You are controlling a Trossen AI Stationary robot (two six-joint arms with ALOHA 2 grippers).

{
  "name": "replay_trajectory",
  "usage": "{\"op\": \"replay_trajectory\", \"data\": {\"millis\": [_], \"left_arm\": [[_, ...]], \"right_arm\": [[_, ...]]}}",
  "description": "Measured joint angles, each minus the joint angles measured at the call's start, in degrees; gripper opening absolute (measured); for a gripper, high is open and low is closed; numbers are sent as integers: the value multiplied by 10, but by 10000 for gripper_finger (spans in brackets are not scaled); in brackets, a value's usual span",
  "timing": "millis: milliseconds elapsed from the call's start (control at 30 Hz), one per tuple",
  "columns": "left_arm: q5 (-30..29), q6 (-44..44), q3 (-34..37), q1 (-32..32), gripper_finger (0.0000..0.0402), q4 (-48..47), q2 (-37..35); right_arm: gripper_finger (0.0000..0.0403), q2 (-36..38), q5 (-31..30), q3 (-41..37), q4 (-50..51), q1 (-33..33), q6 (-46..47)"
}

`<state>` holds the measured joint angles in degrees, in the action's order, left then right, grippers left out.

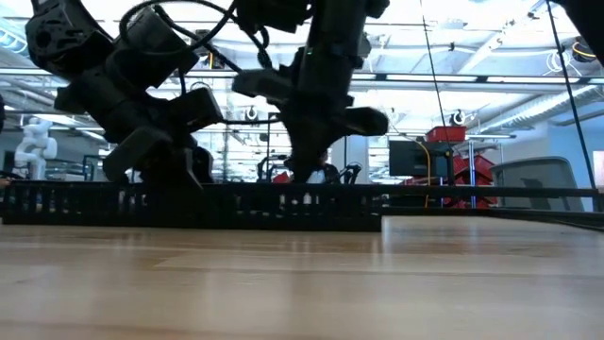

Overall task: Ziptie cables
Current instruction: Close the black cable duct lid

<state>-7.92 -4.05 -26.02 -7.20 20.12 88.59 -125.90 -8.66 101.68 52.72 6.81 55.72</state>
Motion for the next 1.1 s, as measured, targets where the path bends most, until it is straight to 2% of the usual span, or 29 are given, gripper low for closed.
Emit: {"op": "replay_trajectory", "data": {"millis": [300,500,667,1100], "left_arm": [[1,-1,1,0,265,2,2],[-2,0,0,-1,265,19,4],[-7,-1,-4,0,265,55,12],[-7,14,-21,0,265,54,11]], "right_arm": [[0,-9,7,-1,-99,0,-33],[0,14,-21,-3,25,13,-33],[0,25,-51,-5,72,20,-20],[0,33,-61,-5,-64,9,-33]]}}
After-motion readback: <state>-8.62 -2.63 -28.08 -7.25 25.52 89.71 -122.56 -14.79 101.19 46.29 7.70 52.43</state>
